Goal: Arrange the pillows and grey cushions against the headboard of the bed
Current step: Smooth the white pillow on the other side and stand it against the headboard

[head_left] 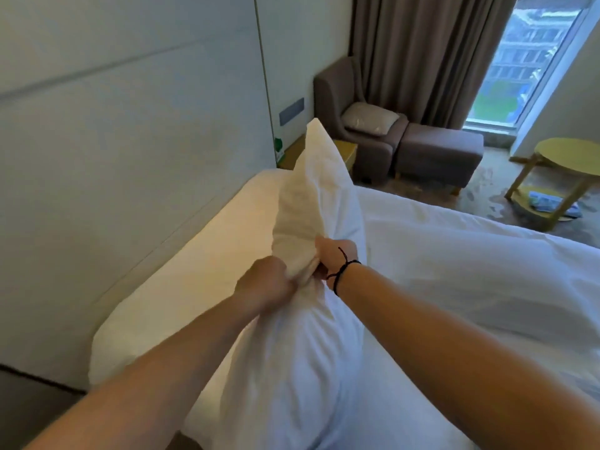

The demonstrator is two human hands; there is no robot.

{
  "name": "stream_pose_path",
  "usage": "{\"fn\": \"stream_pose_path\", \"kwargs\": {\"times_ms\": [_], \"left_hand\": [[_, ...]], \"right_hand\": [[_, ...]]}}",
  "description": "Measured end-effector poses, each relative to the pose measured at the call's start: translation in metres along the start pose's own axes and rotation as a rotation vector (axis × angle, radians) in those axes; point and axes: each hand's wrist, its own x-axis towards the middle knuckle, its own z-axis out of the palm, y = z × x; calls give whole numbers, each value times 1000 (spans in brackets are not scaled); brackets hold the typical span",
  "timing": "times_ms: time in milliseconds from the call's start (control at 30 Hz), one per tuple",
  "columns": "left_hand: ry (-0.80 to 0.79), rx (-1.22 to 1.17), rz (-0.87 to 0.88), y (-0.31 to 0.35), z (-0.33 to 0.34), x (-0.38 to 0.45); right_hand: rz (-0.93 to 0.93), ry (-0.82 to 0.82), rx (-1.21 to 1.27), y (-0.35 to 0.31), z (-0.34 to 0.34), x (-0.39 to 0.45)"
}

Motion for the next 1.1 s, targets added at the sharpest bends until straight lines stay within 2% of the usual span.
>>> {"fn": "stream_pose_path", "kwargs": {"times_ms": [67, 100, 167, 233, 300, 333, 400, 467, 567, 767, 900, 1033, 1100], "left_hand": [[-7, -69, -114, -29, 48, -6], [-1, -101, -152, -40, 65, -9], [33, -127, -170, -55, 83, -12], [72, -183, -191, -61, 85, -14], [82, -312, -242, -63, 80, -16], [89, -384, -269, -63, 79, -18], [99, -459, -291, -63, 79, -23], [87, -472, -288, -64, 85, -28], [90, -524, -313, -66, 93, -34], [242, -603, -426, -71, 97, -41], [228, -342, -374, -64, 105, -53], [174, 141, -345, -69, 116, -62], [169, 144, -332, -79, 120, -61]], "right_hand": [[34, -43, -241, 40, -5, 3], [-8, -81, -414, 52, -6, 4], [-243, -140, -857, 60, -5, 8], [-567, -136, -1244, 51, -1, 7], [-925, -135, -1476, 38, 1, 7], [-1062, -188, -1580, 34, 0, 9], [-1177, -349, -1772, 25, -1, 13], [-1165, -474, -1943, 23, -2, 18], [-1122, -553, -2044, 30, -2, 27], [-1163, -547, -2095, 31, 3, 41], [-1203, -548, -2070, 29, 9, 50], [-1219, -554, -2025, 34, 13, 60], [-1210, -525, -2005, 38, 13, 63]]}}
